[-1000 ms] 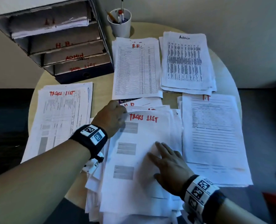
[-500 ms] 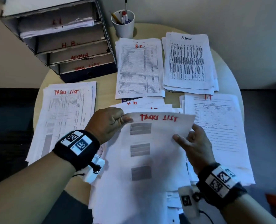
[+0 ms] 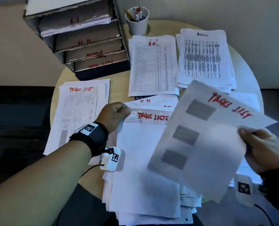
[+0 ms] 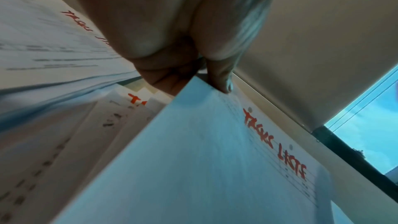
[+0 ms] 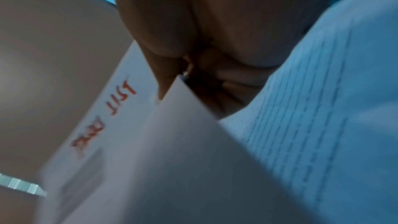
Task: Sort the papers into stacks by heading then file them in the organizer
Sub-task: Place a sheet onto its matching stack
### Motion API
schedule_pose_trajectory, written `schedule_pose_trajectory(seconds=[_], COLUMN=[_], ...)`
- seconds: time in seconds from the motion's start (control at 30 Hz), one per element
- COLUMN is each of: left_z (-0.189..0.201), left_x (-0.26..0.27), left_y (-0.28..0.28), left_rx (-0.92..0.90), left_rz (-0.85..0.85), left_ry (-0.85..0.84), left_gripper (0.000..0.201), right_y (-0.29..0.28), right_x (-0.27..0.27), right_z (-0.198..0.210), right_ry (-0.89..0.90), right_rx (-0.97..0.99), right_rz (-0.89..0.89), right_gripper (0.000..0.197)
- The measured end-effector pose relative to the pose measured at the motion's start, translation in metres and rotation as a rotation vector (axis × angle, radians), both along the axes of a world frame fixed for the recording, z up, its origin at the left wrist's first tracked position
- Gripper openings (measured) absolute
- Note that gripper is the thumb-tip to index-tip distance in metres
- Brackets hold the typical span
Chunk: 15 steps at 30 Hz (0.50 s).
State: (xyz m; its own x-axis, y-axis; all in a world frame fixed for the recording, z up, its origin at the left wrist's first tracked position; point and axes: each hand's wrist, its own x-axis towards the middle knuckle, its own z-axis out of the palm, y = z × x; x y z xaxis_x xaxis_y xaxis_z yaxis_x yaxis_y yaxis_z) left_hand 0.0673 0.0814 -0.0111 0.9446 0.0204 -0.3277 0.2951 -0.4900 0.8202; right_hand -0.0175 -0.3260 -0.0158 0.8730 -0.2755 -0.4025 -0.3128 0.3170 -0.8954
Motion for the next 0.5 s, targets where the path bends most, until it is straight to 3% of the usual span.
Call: schedule_pose_trajectory(seconds=[0.13,0.17,0.27,0.4,0.47,0.5], left_z=[0.014,0.018,0.021,0.013,0.006,0.001], left_x=[-0.013,-0.018,-0.030,-0.031,-0.023,-0.017], left_y=[-0.019,-0.025,-0.037,-0.028,-0.021,-0.017], left_rx=[-0.107,-0.138,-0.224,-0.295,-0.230,-0.098], left_rz=[-0.043,-0.062,-0.095,-0.098,-0.056,-0.063], left_ry=[-0.023,-0.025,0.005,0.131,0.164,0.119], left_gripper=[0.011,0.011,0.009,0.006,0.011,0.012], right_y=[0.036,0.048,0.077,0.081,0.073,0.063], right_x=[-0.012,-0.014,-0.022,-0.026,-0.029,-0.030], right_z=[0.000,-0.004,-0.017,-0.022,-0.011,-0.006], right_ry=[-0.005,-0.016,-0.040,-0.056,-0.077,-0.079], right_rx=[-0.194,-0.207,-0.180,-0.338,-0.396,-0.413], right_rz=[0.260,0.282,0.308,0.214,0.281,0.331], right_gripper=[0.008,0.015,0.041,0.026,0.025,0.026])
